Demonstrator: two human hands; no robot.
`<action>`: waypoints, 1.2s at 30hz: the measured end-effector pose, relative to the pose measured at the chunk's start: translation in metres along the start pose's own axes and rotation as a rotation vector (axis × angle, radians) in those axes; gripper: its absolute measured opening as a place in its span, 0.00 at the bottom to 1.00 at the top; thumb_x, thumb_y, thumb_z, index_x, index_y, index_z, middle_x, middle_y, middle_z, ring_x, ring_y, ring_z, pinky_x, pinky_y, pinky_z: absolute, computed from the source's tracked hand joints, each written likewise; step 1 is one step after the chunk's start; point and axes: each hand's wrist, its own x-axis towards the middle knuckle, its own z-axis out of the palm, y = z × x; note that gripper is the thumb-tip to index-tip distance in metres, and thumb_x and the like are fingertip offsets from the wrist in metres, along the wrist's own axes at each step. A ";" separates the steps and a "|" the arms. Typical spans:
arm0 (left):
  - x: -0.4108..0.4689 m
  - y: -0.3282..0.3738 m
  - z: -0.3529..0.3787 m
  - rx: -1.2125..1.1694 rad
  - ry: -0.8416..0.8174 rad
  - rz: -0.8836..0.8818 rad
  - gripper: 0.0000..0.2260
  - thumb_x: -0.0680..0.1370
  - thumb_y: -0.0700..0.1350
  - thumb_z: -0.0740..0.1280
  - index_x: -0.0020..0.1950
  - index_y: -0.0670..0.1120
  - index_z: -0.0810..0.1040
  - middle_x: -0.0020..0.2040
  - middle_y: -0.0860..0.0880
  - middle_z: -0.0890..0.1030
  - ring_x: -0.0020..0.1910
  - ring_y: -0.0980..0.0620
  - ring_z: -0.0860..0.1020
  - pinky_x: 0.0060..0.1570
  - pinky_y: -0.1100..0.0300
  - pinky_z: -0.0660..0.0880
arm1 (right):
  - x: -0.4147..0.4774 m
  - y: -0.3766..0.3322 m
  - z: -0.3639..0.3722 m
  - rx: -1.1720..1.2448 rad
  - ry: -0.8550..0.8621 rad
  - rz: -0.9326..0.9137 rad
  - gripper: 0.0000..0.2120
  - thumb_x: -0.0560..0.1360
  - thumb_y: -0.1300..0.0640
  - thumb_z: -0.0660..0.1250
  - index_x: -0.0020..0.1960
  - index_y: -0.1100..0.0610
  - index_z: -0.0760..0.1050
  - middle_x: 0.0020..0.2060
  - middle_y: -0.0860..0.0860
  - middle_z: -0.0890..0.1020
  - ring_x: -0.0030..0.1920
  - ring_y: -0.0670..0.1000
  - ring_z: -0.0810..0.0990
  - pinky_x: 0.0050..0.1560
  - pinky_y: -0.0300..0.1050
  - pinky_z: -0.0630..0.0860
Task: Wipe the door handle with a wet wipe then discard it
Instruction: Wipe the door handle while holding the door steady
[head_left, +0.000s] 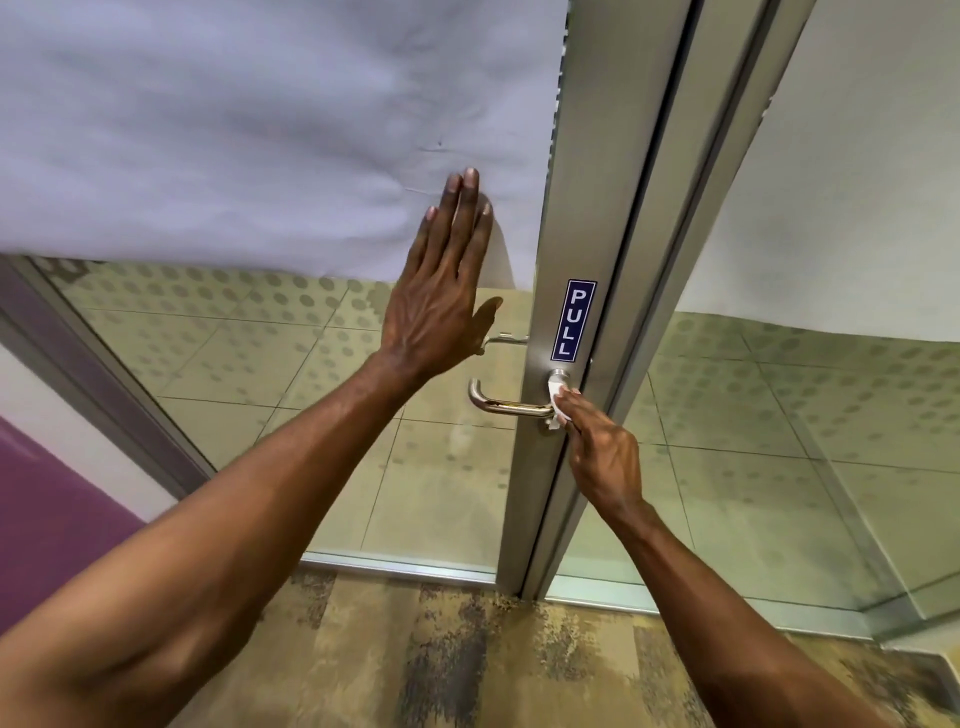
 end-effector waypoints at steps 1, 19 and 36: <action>0.002 -0.005 0.004 0.024 0.009 0.000 0.43 0.84 0.57 0.68 0.89 0.35 0.54 0.89 0.31 0.53 0.89 0.31 0.53 0.88 0.38 0.55 | -0.002 0.002 0.001 -0.006 -0.026 -0.019 0.19 0.82 0.65 0.67 0.72 0.55 0.78 0.70 0.53 0.81 0.70 0.53 0.80 0.63 0.54 0.83; 0.005 -0.040 0.042 0.132 -0.028 0.041 0.55 0.79 0.70 0.67 0.90 0.44 0.39 0.87 0.47 0.30 0.87 0.44 0.32 0.89 0.45 0.39 | -0.003 -0.046 0.039 -0.054 -0.007 -0.083 0.19 0.79 0.72 0.67 0.69 0.64 0.79 0.66 0.62 0.82 0.70 0.60 0.79 0.76 0.58 0.70; 0.007 -0.043 0.053 0.133 0.015 0.019 0.56 0.78 0.70 0.68 0.90 0.47 0.36 0.88 0.48 0.31 0.87 0.46 0.30 0.87 0.50 0.30 | -0.002 -0.094 0.062 -0.371 -0.245 -0.326 0.30 0.77 0.69 0.50 0.79 0.67 0.64 0.78 0.65 0.67 0.80 0.62 0.65 0.81 0.59 0.63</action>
